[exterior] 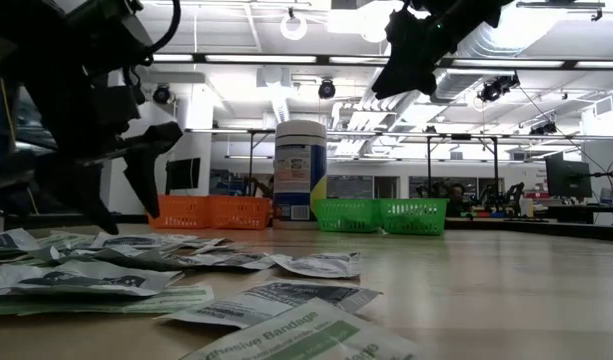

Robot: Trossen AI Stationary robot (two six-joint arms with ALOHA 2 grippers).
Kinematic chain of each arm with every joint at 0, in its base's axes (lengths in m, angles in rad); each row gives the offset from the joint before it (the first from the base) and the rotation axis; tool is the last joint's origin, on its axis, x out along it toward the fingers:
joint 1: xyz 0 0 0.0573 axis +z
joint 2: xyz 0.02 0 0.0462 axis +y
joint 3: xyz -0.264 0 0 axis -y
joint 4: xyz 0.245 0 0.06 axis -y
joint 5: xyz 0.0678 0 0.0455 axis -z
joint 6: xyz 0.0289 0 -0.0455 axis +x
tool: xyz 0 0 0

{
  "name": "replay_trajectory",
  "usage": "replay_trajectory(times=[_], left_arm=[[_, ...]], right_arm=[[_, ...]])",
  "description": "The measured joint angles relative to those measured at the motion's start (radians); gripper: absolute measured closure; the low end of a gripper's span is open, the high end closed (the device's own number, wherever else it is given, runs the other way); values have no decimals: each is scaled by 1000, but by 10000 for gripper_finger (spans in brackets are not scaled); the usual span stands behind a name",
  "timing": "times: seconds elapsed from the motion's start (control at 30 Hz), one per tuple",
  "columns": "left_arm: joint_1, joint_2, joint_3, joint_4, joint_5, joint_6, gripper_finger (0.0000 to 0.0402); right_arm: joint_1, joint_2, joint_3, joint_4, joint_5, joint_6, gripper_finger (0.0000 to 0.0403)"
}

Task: Pick & Place First Aid Supplies
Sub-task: Put the orange ointment pack into the left orange bin

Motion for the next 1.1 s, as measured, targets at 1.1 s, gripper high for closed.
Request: replay_trajectory(times=[1.1], left_arm=[[-1,101,7,33,17,69,341]], right_arm=[[0,0,0,-26,0,26,284]])
